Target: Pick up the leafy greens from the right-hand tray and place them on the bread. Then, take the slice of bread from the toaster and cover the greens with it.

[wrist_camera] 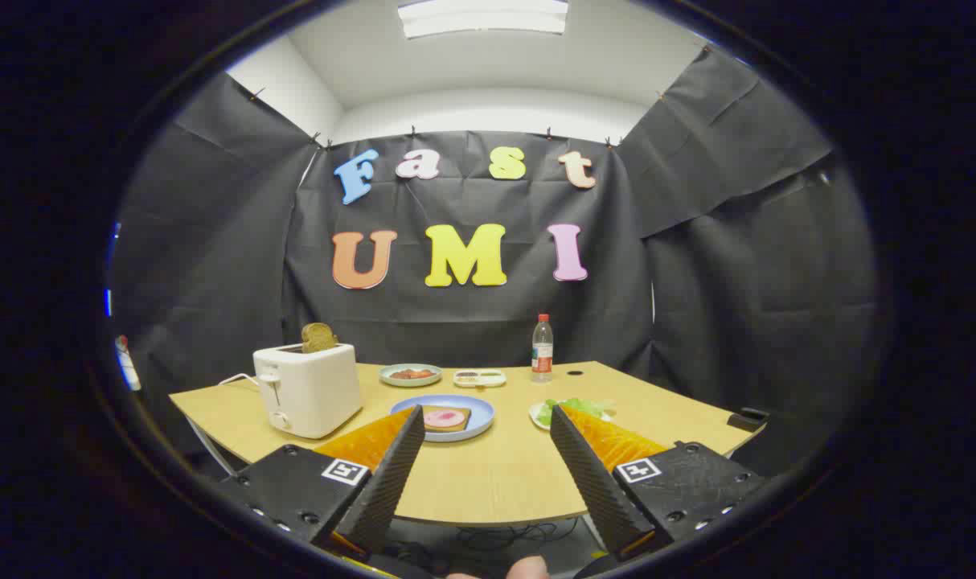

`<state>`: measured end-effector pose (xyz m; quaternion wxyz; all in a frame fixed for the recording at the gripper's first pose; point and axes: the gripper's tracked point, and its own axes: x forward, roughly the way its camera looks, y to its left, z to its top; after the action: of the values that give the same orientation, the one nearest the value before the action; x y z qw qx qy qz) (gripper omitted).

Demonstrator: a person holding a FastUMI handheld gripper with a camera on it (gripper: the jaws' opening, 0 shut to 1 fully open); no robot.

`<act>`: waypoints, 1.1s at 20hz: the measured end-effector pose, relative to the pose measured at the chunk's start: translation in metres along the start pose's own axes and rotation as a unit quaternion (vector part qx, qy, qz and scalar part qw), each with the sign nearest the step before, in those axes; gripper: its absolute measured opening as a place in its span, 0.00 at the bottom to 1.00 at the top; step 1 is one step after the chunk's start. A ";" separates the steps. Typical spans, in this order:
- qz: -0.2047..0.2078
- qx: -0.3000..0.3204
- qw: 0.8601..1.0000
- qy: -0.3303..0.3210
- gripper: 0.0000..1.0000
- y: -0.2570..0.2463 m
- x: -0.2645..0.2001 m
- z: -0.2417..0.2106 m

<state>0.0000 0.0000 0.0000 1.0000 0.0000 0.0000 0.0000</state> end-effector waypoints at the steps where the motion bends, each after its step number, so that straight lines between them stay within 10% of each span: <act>1: 0.001 0.004 1.000 0.002 0.95 0.002 -0.001 -0.004; 22: 0.002 -0.017 1.000 -0.002 0.96 -0.002 0.010 -0.006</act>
<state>0.0099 -0.0023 -0.0063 0.9998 -0.0171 -0.0023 0.0020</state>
